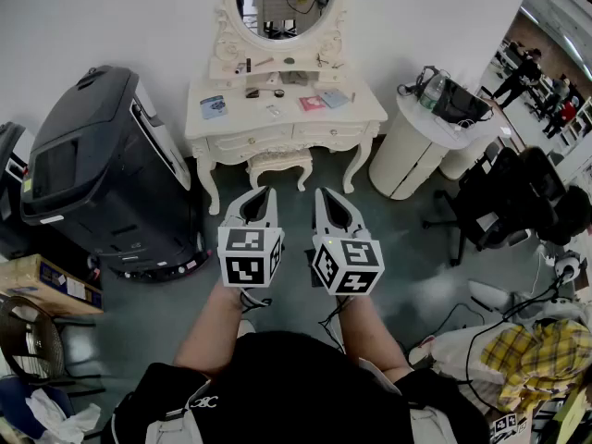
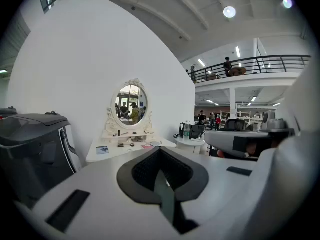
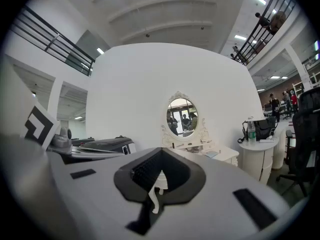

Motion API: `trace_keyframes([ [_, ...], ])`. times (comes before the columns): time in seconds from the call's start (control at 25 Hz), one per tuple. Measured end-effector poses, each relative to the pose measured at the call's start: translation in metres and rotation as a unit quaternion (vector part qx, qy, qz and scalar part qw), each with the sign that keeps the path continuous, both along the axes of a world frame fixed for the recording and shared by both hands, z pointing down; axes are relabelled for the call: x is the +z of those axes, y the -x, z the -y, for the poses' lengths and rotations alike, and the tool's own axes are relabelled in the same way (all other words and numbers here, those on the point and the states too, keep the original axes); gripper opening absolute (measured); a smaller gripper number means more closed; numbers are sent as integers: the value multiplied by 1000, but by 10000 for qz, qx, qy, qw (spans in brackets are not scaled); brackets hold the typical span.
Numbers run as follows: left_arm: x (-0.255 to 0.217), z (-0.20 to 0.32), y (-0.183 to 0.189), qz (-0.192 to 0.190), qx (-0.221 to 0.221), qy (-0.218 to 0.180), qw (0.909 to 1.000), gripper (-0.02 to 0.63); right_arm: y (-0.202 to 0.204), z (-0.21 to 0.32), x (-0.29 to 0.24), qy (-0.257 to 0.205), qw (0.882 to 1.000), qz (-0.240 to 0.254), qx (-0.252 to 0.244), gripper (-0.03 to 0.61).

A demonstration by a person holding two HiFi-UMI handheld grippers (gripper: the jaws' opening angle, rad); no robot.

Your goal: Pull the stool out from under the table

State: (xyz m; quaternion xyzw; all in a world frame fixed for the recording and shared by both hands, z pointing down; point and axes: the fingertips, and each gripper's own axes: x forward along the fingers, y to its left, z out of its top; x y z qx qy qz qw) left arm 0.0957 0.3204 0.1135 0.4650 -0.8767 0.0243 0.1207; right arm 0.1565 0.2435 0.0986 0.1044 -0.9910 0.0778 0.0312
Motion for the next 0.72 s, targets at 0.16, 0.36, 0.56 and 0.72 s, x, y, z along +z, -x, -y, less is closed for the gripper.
trace_keyframes([
  [0.16,2,-3,4,-15,-16,22,10000,0,5,-4,1,54,10000,-2,-52,8],
  [0.36,0,-6,7,21,-39,15,10000,0,9,-7,3,49,9999,-29,-93,8],
  [0.56,1,-8,11,14,-27,28,10000,0,13,-9,4,136,9999,-16,-60,8],
  [0.72,2,-7,12,23,34,46,10000,0,14,-7,5,169,9999,-14,22,8],
])
